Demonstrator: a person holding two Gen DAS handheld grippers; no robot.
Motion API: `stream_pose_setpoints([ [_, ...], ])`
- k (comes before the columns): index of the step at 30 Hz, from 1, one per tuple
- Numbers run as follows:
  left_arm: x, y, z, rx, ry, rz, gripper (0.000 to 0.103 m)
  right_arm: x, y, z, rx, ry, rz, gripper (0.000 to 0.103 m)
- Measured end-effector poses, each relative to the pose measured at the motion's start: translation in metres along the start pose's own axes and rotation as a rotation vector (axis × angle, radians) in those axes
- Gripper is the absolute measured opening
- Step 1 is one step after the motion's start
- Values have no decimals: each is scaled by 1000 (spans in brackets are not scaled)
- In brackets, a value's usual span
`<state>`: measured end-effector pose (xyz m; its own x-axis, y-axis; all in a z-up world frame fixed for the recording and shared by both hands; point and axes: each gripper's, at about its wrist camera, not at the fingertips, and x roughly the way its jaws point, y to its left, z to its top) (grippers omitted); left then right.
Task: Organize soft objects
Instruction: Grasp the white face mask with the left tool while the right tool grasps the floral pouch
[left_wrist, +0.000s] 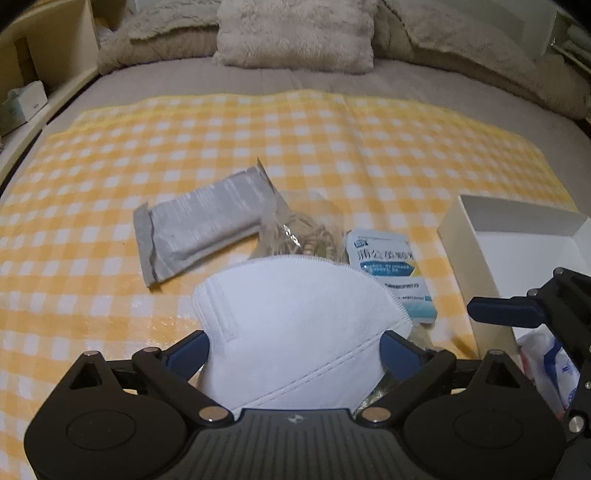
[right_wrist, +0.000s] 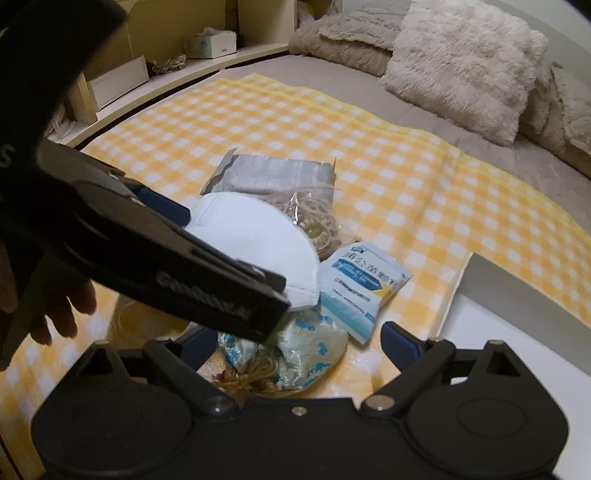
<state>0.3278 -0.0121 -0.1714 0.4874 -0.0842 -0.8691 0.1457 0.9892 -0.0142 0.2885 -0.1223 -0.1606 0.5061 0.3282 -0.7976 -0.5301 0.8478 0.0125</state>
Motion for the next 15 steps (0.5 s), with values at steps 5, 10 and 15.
stream_pose_setpoints([
  [5, 3, -4, 3, 11, 8, -16, 80, 8, -2, -2, -10, 25, 29, 91],
  [10, -1, -4, 4, 21, 4, -46, 57, 16, 0, -3, -18, 53, 54, 86],
  [15, -8, 3, 4, 2, -5, -57, 36, 25, 1, -2, -4, 85, 60, 80],
])
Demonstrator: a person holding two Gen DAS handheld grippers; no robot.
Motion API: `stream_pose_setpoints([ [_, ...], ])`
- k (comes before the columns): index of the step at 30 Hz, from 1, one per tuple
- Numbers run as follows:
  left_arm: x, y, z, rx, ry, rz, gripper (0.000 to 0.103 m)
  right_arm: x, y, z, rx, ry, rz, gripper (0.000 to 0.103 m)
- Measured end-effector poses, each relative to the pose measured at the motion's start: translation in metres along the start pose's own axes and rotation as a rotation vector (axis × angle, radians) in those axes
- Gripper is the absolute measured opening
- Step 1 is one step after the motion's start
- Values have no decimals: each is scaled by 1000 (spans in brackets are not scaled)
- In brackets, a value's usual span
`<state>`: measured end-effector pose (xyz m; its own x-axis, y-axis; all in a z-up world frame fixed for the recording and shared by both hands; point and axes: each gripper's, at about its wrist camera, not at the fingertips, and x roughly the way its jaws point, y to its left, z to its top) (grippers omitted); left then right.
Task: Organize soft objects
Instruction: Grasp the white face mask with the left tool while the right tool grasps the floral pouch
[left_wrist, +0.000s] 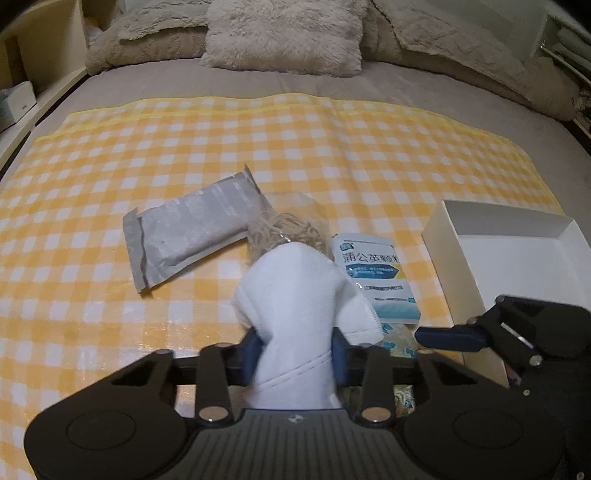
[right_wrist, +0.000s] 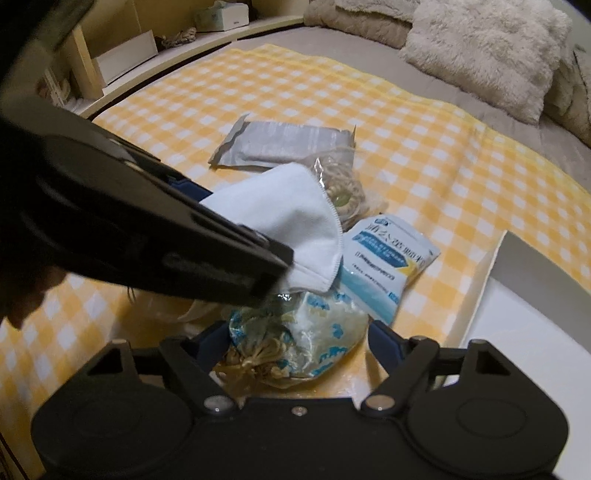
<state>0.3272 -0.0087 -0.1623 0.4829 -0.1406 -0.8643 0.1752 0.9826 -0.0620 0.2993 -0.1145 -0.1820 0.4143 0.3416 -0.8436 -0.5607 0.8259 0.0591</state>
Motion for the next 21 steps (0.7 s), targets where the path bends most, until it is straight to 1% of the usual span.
stream_pose_setpoints([
  [2, -4, 3, -1, -12, -6, 1, 28, 1, -1, 1, 22, 3, 9, 75],
  [3, -6, 5, -2, -18, -8, 2, 28, 2, -1, 2, 35, 5, 17, 70],
  [4, -7, 7, -2, -24, -11, 2, 26, 2, -1, 3, 42, 7, 22, 68],
  [6, -11, 9, -4, -34, -16, 5, 21, 1, 2, 4, 45, 13, 28, 60],
  [7, -13, 10, -4, -40, -18, 7, 18, 0, 3, 4, 41, 17, 27, 58],
  [9, -18, 11, -5, -53, -27, 10, 17, -1, 3, 4, 51, 26, 39, 51],
  [12, -26, 12, -7, -63, -41, 13, 15, -6, 3, 2, 74, 40, 75, 47],
  [21, -55, 18, -19, -81, -78, 26, 15, -33, 14, -11, 36, 42, 72, 45],
])
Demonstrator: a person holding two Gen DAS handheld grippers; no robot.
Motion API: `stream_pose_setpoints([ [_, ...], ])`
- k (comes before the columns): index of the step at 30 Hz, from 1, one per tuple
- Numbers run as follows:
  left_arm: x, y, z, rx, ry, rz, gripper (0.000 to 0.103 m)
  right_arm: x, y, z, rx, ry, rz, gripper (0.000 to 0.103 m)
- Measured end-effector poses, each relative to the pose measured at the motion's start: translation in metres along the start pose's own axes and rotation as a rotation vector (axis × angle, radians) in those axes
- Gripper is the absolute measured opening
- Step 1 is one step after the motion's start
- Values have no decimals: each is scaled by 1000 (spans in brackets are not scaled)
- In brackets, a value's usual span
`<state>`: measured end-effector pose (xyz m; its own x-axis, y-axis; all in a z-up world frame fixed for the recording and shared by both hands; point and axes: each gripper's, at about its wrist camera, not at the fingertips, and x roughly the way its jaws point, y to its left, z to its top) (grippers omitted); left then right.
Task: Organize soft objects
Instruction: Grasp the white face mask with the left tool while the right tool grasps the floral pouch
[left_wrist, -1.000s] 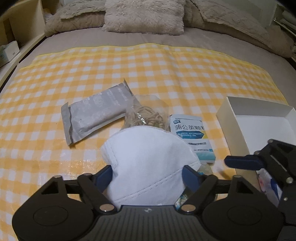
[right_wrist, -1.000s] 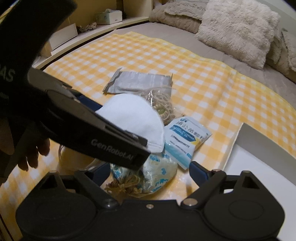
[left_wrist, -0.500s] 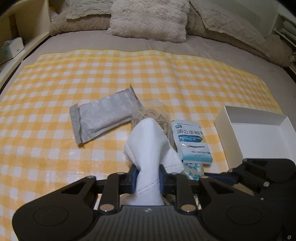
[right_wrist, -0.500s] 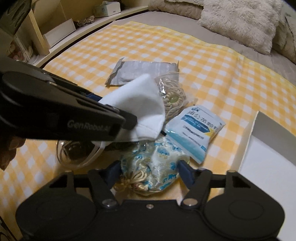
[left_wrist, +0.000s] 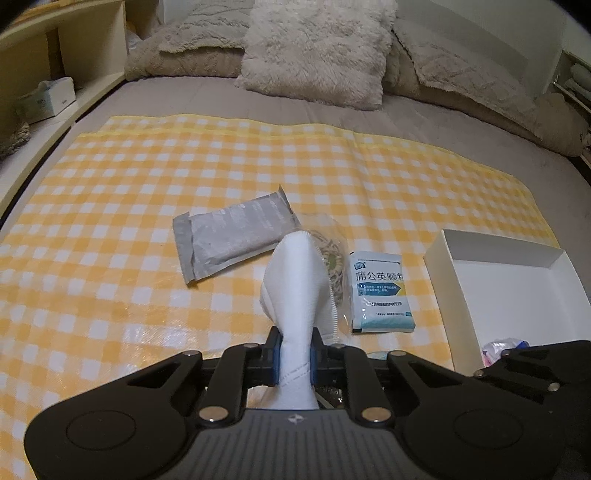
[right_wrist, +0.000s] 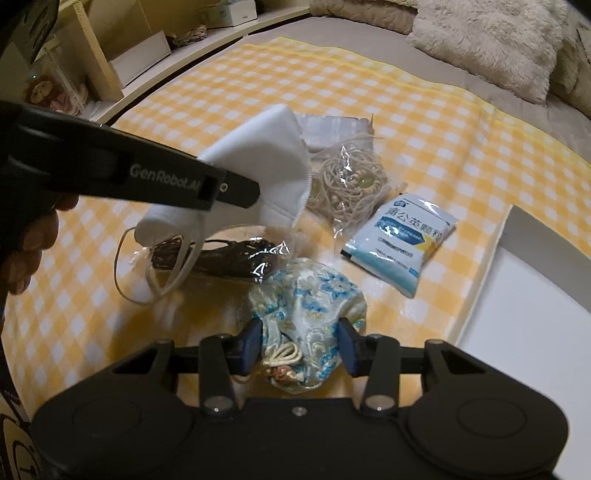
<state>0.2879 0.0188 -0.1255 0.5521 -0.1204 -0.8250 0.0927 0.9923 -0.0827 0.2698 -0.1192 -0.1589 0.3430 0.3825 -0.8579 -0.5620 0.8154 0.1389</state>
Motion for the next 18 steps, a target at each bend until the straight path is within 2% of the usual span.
stream_pose_setpoints([
  [18, -62, 8, -21, -54, -90, -7, 15, -76, 12, -16, 39, -175, -34, 44],
])
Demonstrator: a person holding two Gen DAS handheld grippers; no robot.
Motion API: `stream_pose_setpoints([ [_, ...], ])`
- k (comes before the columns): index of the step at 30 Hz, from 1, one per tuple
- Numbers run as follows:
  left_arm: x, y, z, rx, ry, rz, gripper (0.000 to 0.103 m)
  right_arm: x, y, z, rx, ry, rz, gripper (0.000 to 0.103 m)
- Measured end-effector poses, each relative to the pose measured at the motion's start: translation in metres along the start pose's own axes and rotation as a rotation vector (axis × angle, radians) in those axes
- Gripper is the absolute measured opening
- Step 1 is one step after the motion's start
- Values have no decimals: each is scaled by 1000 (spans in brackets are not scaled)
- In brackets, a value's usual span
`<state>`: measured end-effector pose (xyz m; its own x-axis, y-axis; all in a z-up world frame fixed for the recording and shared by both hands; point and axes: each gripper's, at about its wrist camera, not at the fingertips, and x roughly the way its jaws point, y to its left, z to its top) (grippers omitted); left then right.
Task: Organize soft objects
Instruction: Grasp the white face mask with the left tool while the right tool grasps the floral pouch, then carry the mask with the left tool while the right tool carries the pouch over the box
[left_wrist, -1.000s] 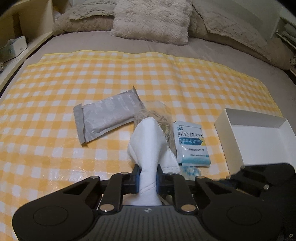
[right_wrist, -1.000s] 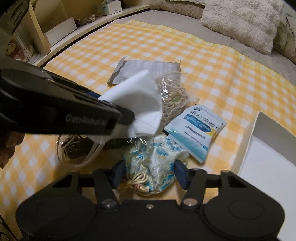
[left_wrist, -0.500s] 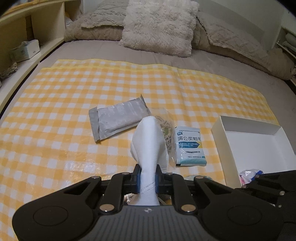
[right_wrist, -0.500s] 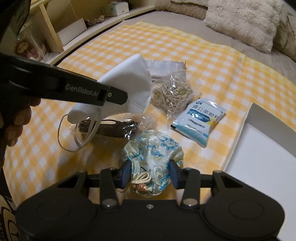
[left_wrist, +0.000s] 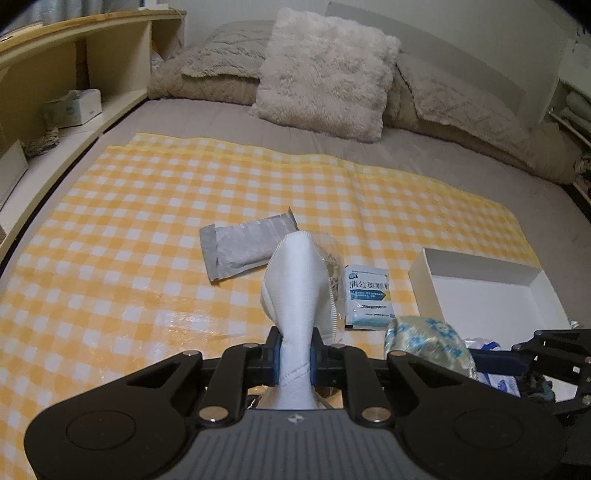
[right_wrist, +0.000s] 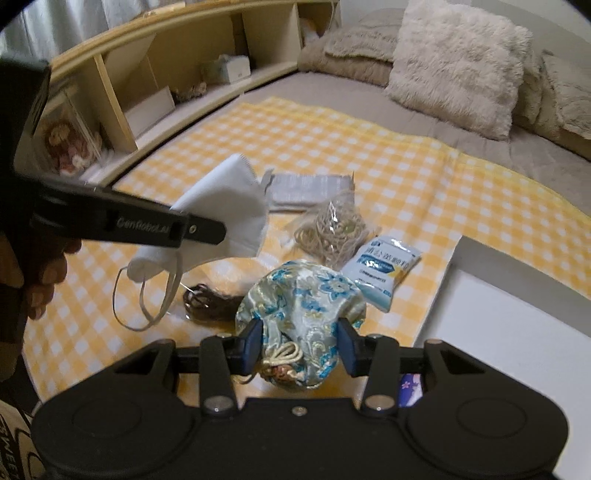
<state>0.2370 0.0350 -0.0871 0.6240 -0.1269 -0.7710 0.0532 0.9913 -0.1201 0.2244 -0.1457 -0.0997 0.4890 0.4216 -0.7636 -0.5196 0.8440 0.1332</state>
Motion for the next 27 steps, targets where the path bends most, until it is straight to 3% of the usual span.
stream_pose_setpoints([
  [13, -45, -9, -9, 3, -97, -34, 15, -59, -1, 2, 71, -174, -19, 44],
  [27, -68, -47, -6, 17, -189, -113, 15, -120, -24, -16, 150, -315, -109, 44],
])
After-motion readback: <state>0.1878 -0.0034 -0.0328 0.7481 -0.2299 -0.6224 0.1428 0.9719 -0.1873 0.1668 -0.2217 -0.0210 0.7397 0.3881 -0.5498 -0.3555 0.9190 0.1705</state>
